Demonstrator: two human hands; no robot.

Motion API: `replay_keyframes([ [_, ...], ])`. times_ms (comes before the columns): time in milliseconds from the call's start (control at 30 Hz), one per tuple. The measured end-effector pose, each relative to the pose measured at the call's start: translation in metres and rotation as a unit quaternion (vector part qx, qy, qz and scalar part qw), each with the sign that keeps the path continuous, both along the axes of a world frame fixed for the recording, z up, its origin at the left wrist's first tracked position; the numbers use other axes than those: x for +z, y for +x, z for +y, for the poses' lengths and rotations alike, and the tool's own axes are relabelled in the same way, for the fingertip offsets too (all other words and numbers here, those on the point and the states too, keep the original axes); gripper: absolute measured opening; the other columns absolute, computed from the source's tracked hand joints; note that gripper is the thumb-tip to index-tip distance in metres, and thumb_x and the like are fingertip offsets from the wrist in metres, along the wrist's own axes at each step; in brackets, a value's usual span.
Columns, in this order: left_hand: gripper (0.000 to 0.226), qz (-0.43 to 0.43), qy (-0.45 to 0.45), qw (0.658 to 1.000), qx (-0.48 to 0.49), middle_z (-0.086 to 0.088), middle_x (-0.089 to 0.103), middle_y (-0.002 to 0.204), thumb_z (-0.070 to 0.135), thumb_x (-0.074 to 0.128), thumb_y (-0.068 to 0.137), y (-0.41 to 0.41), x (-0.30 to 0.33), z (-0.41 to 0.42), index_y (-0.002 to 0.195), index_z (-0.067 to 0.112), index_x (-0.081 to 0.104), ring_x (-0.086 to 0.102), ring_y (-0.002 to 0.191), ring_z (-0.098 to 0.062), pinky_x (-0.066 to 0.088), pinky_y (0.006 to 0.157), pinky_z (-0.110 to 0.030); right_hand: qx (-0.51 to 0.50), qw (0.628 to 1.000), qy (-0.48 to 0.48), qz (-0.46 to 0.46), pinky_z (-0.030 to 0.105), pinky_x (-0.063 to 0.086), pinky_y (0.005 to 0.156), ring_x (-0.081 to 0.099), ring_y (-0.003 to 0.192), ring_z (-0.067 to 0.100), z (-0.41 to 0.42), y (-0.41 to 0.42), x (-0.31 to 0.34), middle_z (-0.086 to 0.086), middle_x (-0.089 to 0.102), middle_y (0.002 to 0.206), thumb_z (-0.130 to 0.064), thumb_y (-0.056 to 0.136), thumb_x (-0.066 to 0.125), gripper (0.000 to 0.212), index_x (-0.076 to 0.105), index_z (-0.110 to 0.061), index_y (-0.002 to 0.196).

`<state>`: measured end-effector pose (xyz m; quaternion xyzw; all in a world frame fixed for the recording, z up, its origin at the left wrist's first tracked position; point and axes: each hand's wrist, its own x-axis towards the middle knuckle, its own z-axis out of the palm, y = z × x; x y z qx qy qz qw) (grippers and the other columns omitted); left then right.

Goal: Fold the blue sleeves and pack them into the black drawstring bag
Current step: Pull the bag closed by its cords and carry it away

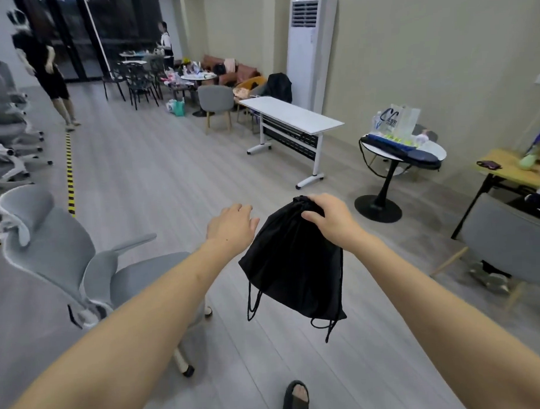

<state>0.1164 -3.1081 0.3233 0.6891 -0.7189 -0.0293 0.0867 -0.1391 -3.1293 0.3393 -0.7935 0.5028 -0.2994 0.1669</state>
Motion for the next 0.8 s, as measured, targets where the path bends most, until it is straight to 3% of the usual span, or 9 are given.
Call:
replay_keyframes([
  [233, 0.047, 0.014, 0.001, 0.999, 0.041, -0.001, 0.048, 0.145, 0.043, 0.028, 0.106, 0.023, 0.0, -0.232, 0.144, 0.02, 0.043, 0.048, 0.127, -0.029, 0.048, 0.092, -0.047, 0.025, 1.0, 0.003, 0.007, 0.038, 0.046, 0.089, 0.059, 0.1, 0.022, -0.246, 0.025, -0.002, 0.005, 0.069, 0.103, -0.028, 0.099, 0.063, 0.019, 0.069, -0.015, 0.111],
  [467, 0.048, 0.032, -0.008, 0.998, 0.057, 0.0, 0.046, 0.148, 0.043, 0.028, 0.107, 0.061, 0.002, -0.43, 0.149, 0.023, 0.039, 0.047, 0.13, -0.027, 0.047, 0.092, -0.044, 0.051, 0.998, -0.007, 0.027, 0.033, 0.039, 0.086, 0.057, 0.102, 0.021, -0.459, 0.072, 0.01, 0.004, 0.066, 0.105, -0.026, 0.099, 0.063, 0.025, 0.067, -0.017, 0.122],
  [600, 0.047, 0.03, -0.006, 0.997, 0.066, 0.001, 0.046, 0.148, 0.044, 0.028, 0.106, 0.096, -0.014, -0.55, 0.148, 0.025, 0.04, 0.048, 0.129, -0.026, 0.046, 0.091, -0.042, 0.053, 0.998, -0.015, 0.037, 0.033, 0.038, 0.085, 0.056, 0.102, 0.02, -0.589, 0.104, 0.007, 0.0, 0.064, 0.104, -0.029, 0.1, 0.059, 0.019, 0.065, -0.024, 0.117],
  [800, 0.046, 0.044, -0.018, 0.996, 0.069, 0.0, 0.048, 0.145, 0.043, 0.029, 0.106, 0.177, -0.024, -0.753, 0.145, 0.022, 0.043, 0.048, 0.129, -0.027, 0.047, 0.093, -0.045, 0.028, 0.998, -0.018, 0.049, 0.039, 0.044, 0.098, 0.055, 0.111, 0.02, -0.783, 0.167, -0.002, 0.0, 0.064, 0.114, -0.029, 0.102, 0.055, 0.023, 0.063, -0.022, 0.123],
])
